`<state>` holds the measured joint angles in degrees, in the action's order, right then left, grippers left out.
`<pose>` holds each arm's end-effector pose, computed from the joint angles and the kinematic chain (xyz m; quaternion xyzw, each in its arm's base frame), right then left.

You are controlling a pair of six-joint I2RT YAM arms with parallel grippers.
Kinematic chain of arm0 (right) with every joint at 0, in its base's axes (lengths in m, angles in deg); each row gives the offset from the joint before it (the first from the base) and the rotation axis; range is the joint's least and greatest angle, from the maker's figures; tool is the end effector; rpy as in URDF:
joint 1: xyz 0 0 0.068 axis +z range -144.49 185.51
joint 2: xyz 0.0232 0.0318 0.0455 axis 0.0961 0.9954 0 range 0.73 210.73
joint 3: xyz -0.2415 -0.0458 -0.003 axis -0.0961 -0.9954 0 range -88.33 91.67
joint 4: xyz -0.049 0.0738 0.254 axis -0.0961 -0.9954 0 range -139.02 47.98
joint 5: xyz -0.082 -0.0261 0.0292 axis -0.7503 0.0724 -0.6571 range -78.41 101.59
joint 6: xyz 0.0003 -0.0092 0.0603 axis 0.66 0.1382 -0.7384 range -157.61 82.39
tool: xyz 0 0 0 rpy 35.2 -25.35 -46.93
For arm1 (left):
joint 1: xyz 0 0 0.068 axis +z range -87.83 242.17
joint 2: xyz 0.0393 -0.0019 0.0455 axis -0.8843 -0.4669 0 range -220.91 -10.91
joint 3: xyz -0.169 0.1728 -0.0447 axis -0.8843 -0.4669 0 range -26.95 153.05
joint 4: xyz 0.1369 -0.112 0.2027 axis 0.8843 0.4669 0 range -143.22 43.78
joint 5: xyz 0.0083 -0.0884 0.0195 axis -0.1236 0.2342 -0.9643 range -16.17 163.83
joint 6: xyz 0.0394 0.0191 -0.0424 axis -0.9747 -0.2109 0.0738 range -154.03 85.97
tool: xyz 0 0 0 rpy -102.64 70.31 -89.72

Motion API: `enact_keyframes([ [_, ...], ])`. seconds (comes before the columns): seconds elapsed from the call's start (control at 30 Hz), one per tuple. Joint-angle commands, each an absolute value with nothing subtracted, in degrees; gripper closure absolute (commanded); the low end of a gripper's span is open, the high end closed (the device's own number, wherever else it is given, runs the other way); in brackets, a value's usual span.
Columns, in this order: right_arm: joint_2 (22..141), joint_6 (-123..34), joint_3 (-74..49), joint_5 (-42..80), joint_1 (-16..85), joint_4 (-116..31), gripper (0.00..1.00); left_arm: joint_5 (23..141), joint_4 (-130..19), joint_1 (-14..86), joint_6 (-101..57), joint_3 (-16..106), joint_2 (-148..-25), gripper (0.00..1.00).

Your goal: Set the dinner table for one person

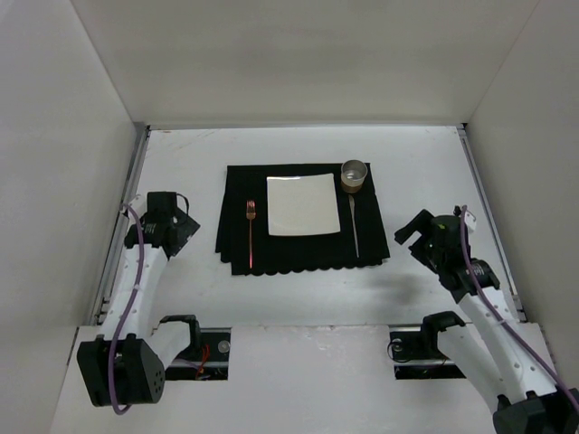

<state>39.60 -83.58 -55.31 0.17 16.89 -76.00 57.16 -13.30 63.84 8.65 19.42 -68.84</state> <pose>0.1834 0.0277 0.2194 0.3082 0.8479 0.1234 0.4134 0.2275 0.0197 0.2296 -0.3968 0.8469 0.0138 0.3537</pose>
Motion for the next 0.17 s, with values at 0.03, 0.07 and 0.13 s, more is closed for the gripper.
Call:
enact_keyframes([
  [0.03,39.75,-82.34,-55.02,-2.47,17.51,-75.86,0.00,56.52,-13.05,61.96,8.60,20.07,-70.14,0.00],
  [0.07,40.01,-82.34,-54.93,-2.38,17.60,-75.86,0.00,55.73,-12.88,61.08,8.51,20.51,-70.93,0.00],
  [0.13,40.37,-82.08,-54.58,-2.38,17.95,-75.86,0.00,53.80,-13.05,59.06,8.51,20.95,-71.47,0.00],
])
